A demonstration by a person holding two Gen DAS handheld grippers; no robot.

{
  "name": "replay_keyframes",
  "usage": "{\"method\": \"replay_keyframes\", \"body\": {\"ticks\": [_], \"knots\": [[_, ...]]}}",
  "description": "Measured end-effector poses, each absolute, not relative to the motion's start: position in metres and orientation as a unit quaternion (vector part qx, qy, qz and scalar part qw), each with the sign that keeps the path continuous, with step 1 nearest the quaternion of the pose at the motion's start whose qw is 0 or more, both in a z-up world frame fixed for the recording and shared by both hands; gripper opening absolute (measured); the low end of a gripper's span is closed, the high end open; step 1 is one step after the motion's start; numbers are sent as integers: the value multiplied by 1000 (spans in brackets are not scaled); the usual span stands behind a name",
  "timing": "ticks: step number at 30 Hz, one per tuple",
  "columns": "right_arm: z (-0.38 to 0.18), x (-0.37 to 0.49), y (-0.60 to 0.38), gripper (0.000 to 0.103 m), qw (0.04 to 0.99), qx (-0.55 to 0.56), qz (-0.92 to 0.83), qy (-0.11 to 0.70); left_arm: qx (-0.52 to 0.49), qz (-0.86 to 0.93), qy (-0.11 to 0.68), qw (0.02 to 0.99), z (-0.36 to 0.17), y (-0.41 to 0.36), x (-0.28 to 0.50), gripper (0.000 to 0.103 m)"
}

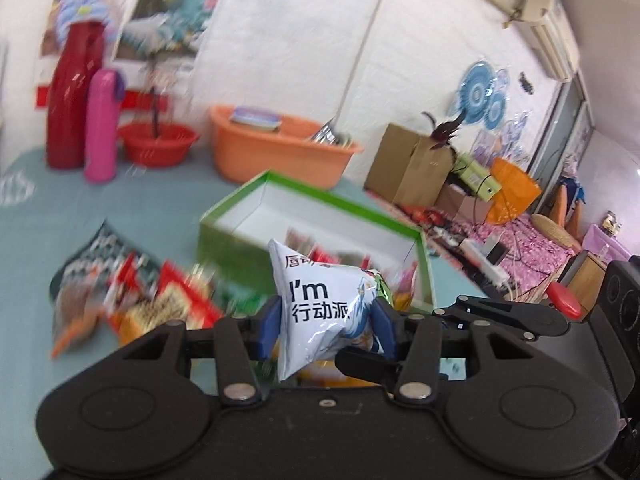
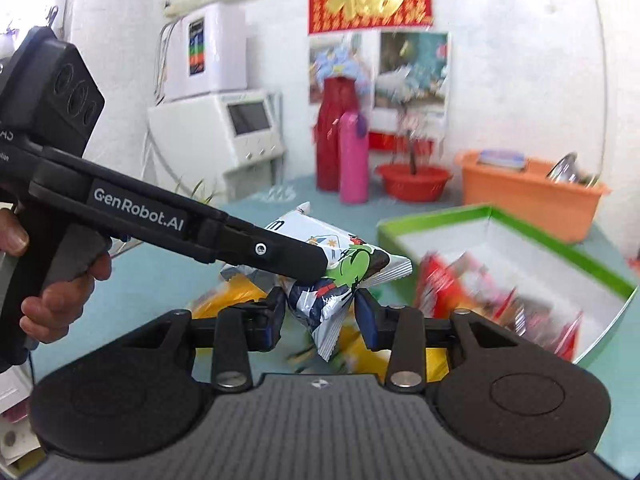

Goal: Organize snacks
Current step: 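Carry the white bag into the green box and release it, then grasp the yellow chip bag with the left tool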

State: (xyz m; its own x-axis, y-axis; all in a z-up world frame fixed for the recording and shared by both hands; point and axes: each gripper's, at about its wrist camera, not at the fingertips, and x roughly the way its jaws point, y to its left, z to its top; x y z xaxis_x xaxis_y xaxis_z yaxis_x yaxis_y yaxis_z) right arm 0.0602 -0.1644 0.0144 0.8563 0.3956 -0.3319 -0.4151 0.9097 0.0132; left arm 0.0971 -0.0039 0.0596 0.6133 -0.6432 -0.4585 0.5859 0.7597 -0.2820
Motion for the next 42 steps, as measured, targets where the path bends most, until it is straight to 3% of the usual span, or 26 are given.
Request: {"method": "replay_keyframes", "body": {"ticks": [7,18,21,22,23,24,25,36,42], "knots": [[24,99,-210,67,975,-16,158,153,-54,-385,286,876,66,-58,156,79],[0,145,-275,66,973,43,110,200,-37,-412,337,846,40,-132,228,80],[-8,152,-281,67,970,44,107,213,-25,-403,343,848,33,-141,235,91],[-11,154,-281,68,969,41,108,220,-15,-392,340,855,30,-143,236,103],[-14,156,-281,73,968,37,104,225,-9,-382,337,860,29,-145,236,103],[-16,155,-281,95,970,34,99,222,-4,-370,333,867,28,-144,235,103],[-17,155,-282,103,971,28,91,221,-3,-361,329,872,28,-143,233,103],[11,92,-271,103,983,10,103,152,-35,-339,301,891,64,-91,172,103],[11,56,-255,103,981,15,127,146,-42,-311,301,901,57,-55,126,103]]}}
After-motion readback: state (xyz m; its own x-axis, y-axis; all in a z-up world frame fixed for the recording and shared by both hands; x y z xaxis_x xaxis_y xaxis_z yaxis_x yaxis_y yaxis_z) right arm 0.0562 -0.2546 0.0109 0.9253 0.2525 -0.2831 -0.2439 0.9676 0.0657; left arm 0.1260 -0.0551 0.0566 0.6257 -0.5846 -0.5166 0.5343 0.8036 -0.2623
